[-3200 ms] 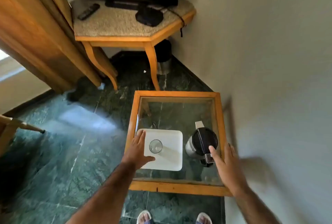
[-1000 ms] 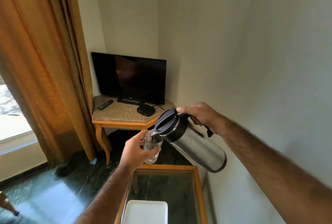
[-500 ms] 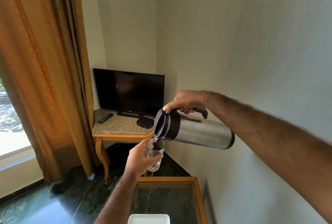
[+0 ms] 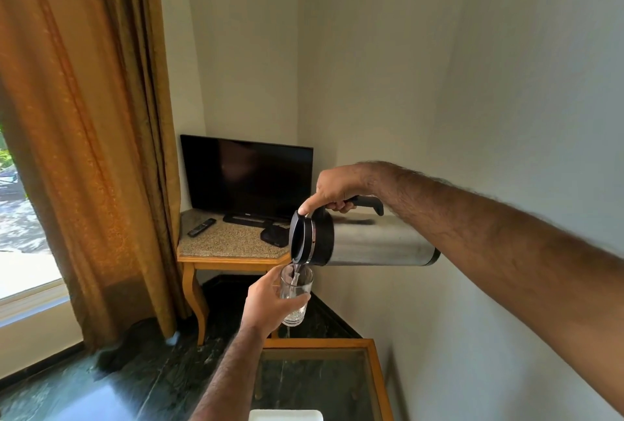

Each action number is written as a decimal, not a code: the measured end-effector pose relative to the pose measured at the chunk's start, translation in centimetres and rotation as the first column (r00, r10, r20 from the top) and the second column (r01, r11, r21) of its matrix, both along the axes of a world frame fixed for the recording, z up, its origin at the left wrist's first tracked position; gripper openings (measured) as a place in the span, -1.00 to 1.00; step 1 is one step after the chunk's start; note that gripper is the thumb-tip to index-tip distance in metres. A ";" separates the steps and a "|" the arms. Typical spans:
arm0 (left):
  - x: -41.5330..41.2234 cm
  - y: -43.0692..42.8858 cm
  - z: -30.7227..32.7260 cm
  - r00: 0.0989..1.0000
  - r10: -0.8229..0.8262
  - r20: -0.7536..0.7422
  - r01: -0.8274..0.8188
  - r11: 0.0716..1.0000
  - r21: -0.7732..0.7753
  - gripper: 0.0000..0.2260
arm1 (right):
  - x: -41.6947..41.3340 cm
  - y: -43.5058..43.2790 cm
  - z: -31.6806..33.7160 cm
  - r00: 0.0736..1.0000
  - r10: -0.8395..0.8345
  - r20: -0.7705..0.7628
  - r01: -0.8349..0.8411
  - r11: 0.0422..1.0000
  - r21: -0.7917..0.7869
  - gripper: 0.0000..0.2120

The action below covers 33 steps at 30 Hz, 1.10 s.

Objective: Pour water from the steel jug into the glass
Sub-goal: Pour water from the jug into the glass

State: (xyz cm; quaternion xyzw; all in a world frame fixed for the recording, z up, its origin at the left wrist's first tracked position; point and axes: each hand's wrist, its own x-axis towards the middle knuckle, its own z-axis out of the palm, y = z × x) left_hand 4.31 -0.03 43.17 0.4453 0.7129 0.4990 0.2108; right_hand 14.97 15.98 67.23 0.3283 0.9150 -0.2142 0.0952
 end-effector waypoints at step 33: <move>-1.0 -0.1 0.4 0.998 0.045 0.039 -0.045 0.999 -0.011 -0.50 | -1.9 -1.3 2.4 0.981 0.107 0.160 -0.122 0.988 0.089 -0.42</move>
